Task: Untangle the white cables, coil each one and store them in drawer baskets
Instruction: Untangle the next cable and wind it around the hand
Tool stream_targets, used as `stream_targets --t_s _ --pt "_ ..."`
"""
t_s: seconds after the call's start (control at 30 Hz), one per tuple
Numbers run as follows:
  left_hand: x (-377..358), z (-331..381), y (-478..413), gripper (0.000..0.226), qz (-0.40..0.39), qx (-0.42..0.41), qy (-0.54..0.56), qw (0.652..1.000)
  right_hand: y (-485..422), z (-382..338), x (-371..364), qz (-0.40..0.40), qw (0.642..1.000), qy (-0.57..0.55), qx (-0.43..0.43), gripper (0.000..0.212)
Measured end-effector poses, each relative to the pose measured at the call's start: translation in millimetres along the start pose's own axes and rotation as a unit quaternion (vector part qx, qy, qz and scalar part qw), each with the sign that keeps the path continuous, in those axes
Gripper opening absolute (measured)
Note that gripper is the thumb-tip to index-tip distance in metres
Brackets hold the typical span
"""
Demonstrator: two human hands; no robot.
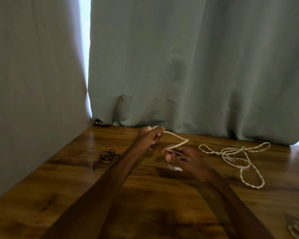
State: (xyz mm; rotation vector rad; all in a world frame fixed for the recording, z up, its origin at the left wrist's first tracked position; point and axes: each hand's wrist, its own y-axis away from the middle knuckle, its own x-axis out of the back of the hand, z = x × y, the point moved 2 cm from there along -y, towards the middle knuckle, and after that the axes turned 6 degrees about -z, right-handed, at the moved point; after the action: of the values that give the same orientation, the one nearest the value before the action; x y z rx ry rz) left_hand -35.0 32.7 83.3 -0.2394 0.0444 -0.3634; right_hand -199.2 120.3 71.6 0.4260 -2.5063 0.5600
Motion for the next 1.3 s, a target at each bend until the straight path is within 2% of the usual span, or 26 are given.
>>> stream_targets --t_s 0.03,0.07,0.1,0.17,0.23,0.33,0.43,0.5,0.57,0.63,0.7,0.8,0.87,0.97,1.1,1.2,1.27,1.3 --pt "0 1 2 0.039 0.002 -0.004 -0.014 1.0 -1 -1 0 0.018 0.999 -0.029 0.012 0.041" --pt "-1 1 4 0.039 0.0 -0.011 -0.026 1.0 0 -4 2 0.044 0.997 -0.057 0.016 0.05" --pt "-1 1 6 0.039 -0.003 -0.019 -0.037 0.999 -1 -2 5 0.073 0.995 -0.067 0.018 0.061" --pt "-3 0 8 0.04 -0.001 -0.028 -0.054 0.998 -2 -2 11 0.119 0.991 -0.057 0.032 0.065" --pt "-4 0 8 0.04 0.007 -0.032 -0.059 0.998 -3 0 18 0.154 0.986 -0.064 0.018 0.058" --pt "2 3 6 0.04 0.04 -0.039 -0.043 0.997 -2 3 30 0.176 0.981 -0.079 -0.013 0.036" --pt "15 2 2 0.043 0.038 -0.033 -0.043 0.998 0 6 43 0.217 0.975 -0.052 0.021 0.027" --pt "14 -2 3 0.046 -0.038 -0.009 -0.056 0.998 3 3 48 0.269 0.96 -0.063 0.051 0.028" --pt "2 -5 8 0.049 -0.176 0.036 -0.063 0.982 7 0 50 0.326 0.941 -0.053 0.075 0.029" --pt "-16 -7 14 0.052 -0.317 0.08 -0.043 0.944 10 -2 50 0.375 0.922 -0.026 0.092 0.03" --pt "-33 -8 19 0.057 -0.424 0.132 0.009 0.896 12 0 52 0.411 0.904 -0.001 0.114 0.031" --pt "-49 -2 26 0.065 -0.527 0.197 0.082 0.823 9 17 60 0.439 0.89 0.035 0.117 0.031" --pt "-57 4 31 0.068 -0.559 0.213 0.106 0.794 3 36 65 0.428 0.895 0.089 0.09 0.034" --pt "-63 9 33 0.067 -0.546 0.21 0.128 0.801 -5 63 65 0.385 0.91 0.15 0.033 0.038" --pt "-51 7 26 0.06 -0.461 0.19 0.129 0.857 -2 66 68 0.421 0.891 0.168 -0.005 0.039" --pt "-48 7 26 0.054 -0.446 0.173 0.143 0.866 2 65 68 0.422 0.887 0.181 -0.037 0.038" --pt "-51 9 26 0.048 -0.453 0.144 0.167 0.864 2 66 59 0.353 0.916 0.175 -0.08 0.039" --pt "-51 9 26 0.044 -0.451 0.125 0.181 0.865 3 65 52 0.293 0.935 0.167 -0.108 0.032"
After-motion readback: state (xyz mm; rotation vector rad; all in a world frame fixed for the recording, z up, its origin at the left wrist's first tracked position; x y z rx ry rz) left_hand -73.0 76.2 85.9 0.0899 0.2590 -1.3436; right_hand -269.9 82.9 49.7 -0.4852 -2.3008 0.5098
